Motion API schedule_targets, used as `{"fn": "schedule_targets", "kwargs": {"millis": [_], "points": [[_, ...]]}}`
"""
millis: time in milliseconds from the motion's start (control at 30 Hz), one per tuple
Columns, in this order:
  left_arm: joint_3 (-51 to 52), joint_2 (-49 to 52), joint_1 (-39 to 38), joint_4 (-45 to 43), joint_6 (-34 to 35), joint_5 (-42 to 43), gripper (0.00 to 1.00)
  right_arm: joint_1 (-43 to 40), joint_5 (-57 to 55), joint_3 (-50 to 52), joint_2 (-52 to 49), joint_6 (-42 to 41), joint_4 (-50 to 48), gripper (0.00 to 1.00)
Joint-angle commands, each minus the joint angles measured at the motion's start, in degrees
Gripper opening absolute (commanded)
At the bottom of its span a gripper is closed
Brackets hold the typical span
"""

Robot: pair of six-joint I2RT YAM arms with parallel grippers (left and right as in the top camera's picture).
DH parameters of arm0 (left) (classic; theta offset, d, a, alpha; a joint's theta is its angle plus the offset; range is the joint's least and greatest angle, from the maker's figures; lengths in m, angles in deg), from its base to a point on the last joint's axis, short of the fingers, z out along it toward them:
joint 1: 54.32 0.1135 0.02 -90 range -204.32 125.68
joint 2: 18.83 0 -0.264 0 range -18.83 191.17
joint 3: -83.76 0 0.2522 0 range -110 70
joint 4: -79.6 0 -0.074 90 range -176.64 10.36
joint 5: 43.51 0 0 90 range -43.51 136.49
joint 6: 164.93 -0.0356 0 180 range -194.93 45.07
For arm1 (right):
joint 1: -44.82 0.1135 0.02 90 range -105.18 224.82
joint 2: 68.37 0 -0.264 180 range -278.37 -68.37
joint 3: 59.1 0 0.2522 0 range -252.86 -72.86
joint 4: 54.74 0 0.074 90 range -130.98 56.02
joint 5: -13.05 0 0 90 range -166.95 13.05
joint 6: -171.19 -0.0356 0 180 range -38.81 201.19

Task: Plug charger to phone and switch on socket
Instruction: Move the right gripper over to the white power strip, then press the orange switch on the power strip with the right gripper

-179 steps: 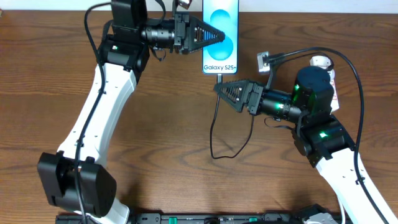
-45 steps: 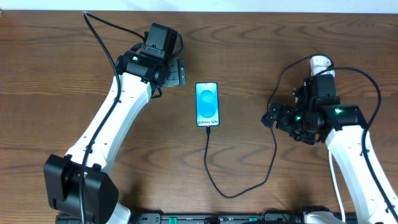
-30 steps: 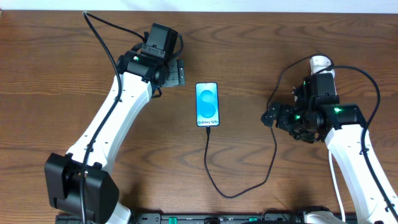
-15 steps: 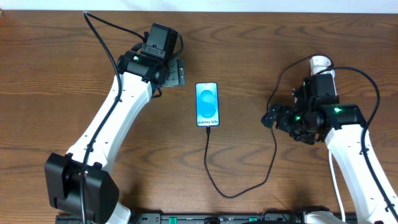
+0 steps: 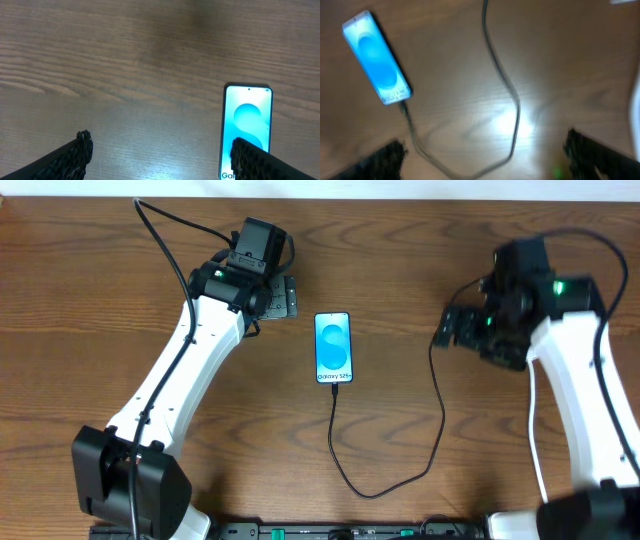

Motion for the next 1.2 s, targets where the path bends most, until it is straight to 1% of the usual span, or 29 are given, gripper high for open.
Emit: {"fn": "schedule_targets", "kwargs": {"millis": [0, 100, 200, 367, 500, 700, 800, 900, 967, 1067, 1167], "points": [[-0.4, 0.4, 0.2, 0.2, -0.1, -0.9, 0.90, -1.5, -10.1, -10.3, -8.1, 4.3, 5.7, 0.99], [-0.4, 0.4, 0.2, 0.2, -0.1, -0.9, 0.90, -3.8, -16.3, -14.8, -12.2, 2.3, 6.5, 0.99], [-0.4, 0.4, 0.2, 0.2, -0.1, -0.9, 0.90, -6.8, -19.3, -15.1, -13.1, -1.4, 3.5, 0.99], [-0.4, 0.4, 0.2, 0.2, -0.1, -0.9, 0.90, -14.6, -19.4, -14.8, -13.2, -4.0, -3.6, 0.99], [-0.4, 0.4, 0.2, 0.2, -0.1, -0.9, 0.90, -19.2, -19.4, -13.5, -13.4, -5.4, -8.5, 0.99], [-0.4, 0.4, 0.2, 0.2, -0.1, -0.9, 0.90, -23.6, -18.7, -9.1, -14.1, -5.4, -16.0, 0.99], [-0.4, 0.4, 0.2, 0.2, -0.1, -0.9, 0.90, -25.0, -18.8, -4.1, -14.1, -5.4, -23.2, 0.99], [-0.4, 0.4, 0.2, 0.2, -0.1, -0.9, 0.90, -26.0, -18.6, -0.8, -14.1, -5.4, -27.6, 0.99], [-0.4, 0.4, 0.2, 0.2, -0.1, -0.9, 0.90, -26.5, -15.8, 2.7, -14.3, -5.4, -32.2, 0.99], [-0.4, 0.4, 0.2, 0.2, -0.1, -0.9, 0.90, -26.6, -13.4, 5.1, -14.9, -5.5, -35.2, 0.99], [-0.4, 0.4, 0.2, 0.2, -0.1, -0.9, 0.90, -26.7, -13.4, 5.5, -16.2, -5.9, -36.5, 0.99]]}}
